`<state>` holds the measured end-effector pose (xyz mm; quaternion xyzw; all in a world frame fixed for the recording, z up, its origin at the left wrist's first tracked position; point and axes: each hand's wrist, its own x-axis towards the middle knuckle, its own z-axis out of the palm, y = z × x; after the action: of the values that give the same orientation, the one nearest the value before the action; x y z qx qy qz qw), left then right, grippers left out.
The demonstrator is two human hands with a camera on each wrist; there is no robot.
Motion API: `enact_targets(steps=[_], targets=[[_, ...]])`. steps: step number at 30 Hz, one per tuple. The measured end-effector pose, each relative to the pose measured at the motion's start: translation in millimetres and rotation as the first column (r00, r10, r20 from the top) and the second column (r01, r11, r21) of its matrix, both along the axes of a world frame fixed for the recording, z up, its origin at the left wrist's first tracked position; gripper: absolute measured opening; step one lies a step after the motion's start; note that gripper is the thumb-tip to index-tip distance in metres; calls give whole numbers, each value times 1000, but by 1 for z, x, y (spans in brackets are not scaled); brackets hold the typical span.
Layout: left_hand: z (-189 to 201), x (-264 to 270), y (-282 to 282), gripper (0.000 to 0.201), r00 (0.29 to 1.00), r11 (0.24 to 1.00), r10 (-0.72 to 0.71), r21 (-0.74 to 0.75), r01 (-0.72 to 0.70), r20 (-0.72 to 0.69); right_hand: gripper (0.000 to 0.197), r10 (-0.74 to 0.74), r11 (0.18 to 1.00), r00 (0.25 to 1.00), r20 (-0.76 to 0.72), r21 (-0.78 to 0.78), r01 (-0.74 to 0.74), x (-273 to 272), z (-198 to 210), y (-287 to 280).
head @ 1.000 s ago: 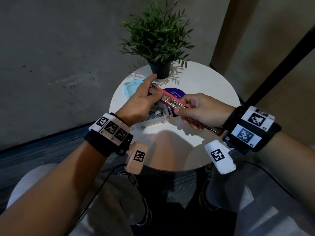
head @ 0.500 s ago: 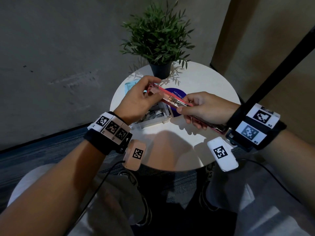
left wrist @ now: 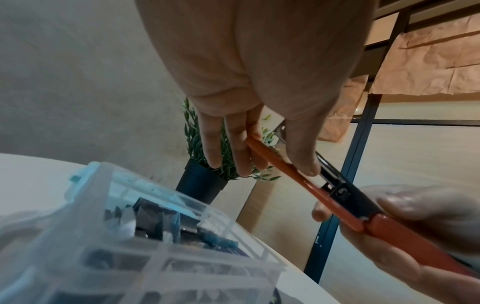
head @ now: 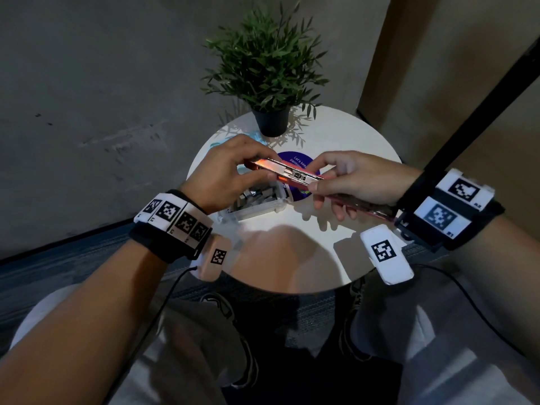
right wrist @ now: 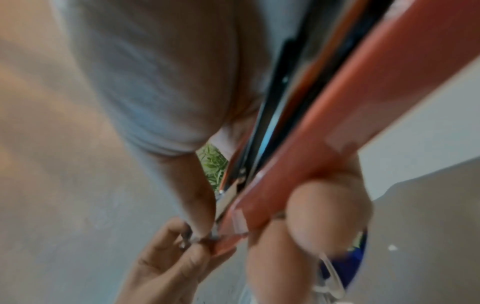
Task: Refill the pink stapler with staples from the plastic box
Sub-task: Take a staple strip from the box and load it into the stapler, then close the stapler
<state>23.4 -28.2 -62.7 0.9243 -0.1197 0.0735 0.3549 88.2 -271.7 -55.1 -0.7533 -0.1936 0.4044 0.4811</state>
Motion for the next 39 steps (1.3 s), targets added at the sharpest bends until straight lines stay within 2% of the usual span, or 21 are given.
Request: enact_targets(steps=[4, 7, 10, 13, 17, 20, 23, 26, 29, 32, 34, 36, 39], targets=[[-2, -2, -5, 20, 1000, 1000, -4, -22, 5, 15, 34, 27, 999, 1000, -15, -31, -27, 11, 15, -13], [-7, 0, -4, 23, 1000, 1000, 14, -11, -14, 26, 34, 3, 1000, 999, 37, -30, -2, 18, 20, -26], [-7, 0, -1, 21, 997, 997, 73, 21, -74, 35, 47, -139, 988, 987, 85, 82, 132, 23, 25, -38], [-6, 0, -3, 18, 991, 991, 133, -23, -132, 21, 57, -188, 966, 977, 102, 198, 165, 21, 27, -39], [-8, 0, -8, 14, 983, 980, 180, -85, -182, -24, 35, -168, 954, 962, 217, 282, 103, 14, 18, -27], [-8, -1, -11, 25, 984, 977, 153, -135, -164, -88, 23, -179, 941, 934, 311, 331, 70, 14, 12, -19], [-9, -2, -16, 31, 984, 973, 112, -184, -137, -141, 20, -204, 955, 867, 454, 288, 74, 10, 6, -12], [-10, -5, -22, 29, 980, 945, 67, -302, -123, -190, 35, -119, 991, 818, 563, 123, 59, 4, 1, -8], [-9, -6, -30, 30, 979, 863, 6, -493, -107, -202, 40, -46, 998, 877, 478, 49, 25, -1, -3, -3], [-3, -7, -33, 33, 970, 728, -73, -677, -108, -232, 25, -74, 991, 939, 336, 130, 32, -4, 0, 2], [1, -7, -32, 50, 954, 730, -128, -677, -95, -272, 23, -113, 982, 961, 253, 176, 69, -2, 2, 2], [3, -8, -29, 68, 935, 744, -174, -663, -82, -311, 32, -147, 976, 969, 199, 191, 109, 1, 2, 2], [5, -7, -27, 68, 930, 760, -150, -641, -109, -336, 36, -156, 977, 968, 195, 178, 121, 2, -1, 0]])
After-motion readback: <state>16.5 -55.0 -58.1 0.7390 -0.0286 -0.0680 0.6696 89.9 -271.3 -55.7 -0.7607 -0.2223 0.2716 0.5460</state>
